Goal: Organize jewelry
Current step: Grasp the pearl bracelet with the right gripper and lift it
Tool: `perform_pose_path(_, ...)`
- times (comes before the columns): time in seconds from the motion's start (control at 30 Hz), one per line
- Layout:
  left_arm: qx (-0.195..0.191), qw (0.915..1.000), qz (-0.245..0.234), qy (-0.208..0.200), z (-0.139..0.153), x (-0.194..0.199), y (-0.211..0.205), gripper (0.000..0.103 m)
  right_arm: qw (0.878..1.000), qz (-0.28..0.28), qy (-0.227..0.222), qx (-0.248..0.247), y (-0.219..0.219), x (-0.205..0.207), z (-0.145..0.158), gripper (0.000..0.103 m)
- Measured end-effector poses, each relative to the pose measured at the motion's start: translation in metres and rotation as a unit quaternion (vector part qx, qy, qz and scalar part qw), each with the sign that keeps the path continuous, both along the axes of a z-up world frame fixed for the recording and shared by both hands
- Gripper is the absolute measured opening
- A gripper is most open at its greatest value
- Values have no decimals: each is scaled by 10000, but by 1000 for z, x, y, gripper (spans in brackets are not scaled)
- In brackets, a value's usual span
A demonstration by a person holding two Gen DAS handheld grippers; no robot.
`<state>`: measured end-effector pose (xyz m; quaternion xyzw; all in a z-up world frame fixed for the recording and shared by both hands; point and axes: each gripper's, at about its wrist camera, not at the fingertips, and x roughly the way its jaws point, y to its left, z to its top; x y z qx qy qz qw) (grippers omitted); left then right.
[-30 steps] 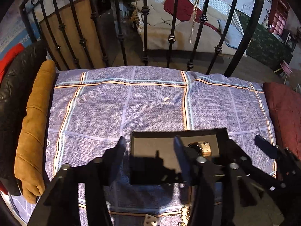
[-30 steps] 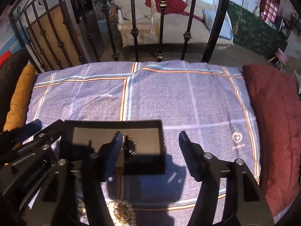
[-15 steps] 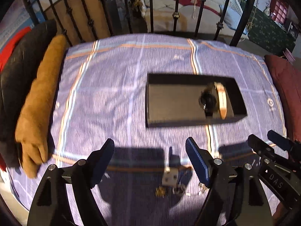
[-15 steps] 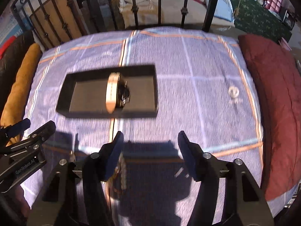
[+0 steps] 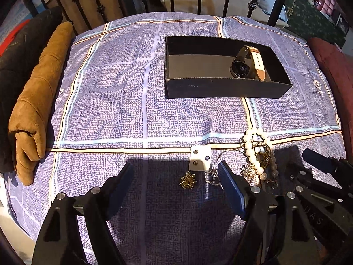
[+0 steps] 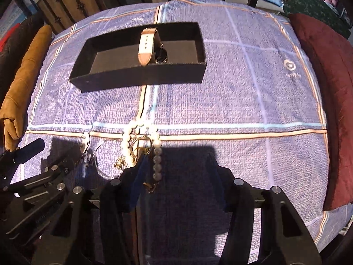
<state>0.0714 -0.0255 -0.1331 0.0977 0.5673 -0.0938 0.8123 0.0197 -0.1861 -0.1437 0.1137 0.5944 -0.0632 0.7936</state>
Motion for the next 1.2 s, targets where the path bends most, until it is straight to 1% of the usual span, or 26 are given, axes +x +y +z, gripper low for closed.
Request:
perform_pose_path(0.1, -143, 9998, 26, 149, -10, 1, 3, 76, 9997, 48, 204, 84, 6, -1, -13, 54)
perform_pose_path(0.13, -149, 9997, 30, 200, -14, 1, 3, 76, 9994, 74, 316, 69, 8, -1, -21, 54)
perform_pose_path(0.17, -148, 9995, 45, 263, -21, 2, 4, 76, 9995, 91, 298, -20, 10, -1, -25, 53)
perform_pose_path(0.2, -184, 9992, 95, 346, -26, 4, 6, 76, 9995, 136, 255, -142, 14, -1, -27, 51)
perform_pose_path(0.23, -300, 9987, 151, 380, -30, 5, 9, 79, 9992, 190, 228, -259, 17, 0, -27, 47)
perform_pose_path(0.27, -371, 9984, 152, 400, -33, 5, 12, 79, 9992, 241, 207, -258, 19, 1, -25, 26)
perform_pose_path(0.3, -308, 9987, 92, 385, -34, 6, 9, 79, 9994, 218, 186, -214, 20, 2, -24, 10)
perform_pose_path(0.37, -255, 9991, -58, 330, -32, 5, 3, 64, 9996, 125, 222, -108, 18, 4, -23, 10)
perform_pose_path(0.4, -263, 9991, -100, 316, -31, 4, 1, 43, 9997, 106, 215, -64, 17, 5, -23, 10)
perform_pose_path(0.43, -140, 9993, -95, 334, -31, 5, -1, 16, 9998, 86, 195, -22, 16, 4, -22, 10)
perform_pose_path(0.47, -154, 9991, -113, 380, -32, 6, -2, 14, 9998, 81, 161, 39, 15, 3, -20, 10)
perform_pose_path(0.6, -325, 9984, -196, 411, -29, 5, 3, 13, 9999, 91, 3, 119, 16, 0, -12, 10)
perform_pose_path(0.7, -402, 9981, -286, 381, -19, 4, 2, 13, 9997, 77, -139, 197, 15, -1, -2, 10)
perform_pose_path(0.8, -322, 9986, -342, 230, -7, -1, -1, 13, 9992, 5, -259, 291, 11, -2, 10, 10)
perform_pose_path(0.9, -422, 9985, -304, 171, 6, 1, -1, 13, 9986, -77, -386, 367, 4, -3, 22, 10)
perform_pose_path(0.93, -444, 9984, -301, 151, 10, 3, -1, 13, 9984, -82, -412, 367, 7, 4, 25, 10)
perform_pose_path(1.2, -495, 9984, -278, -61, 37, 14, -9, 13, 9963, -110, -732, 432, -2, 3, 56, 10)
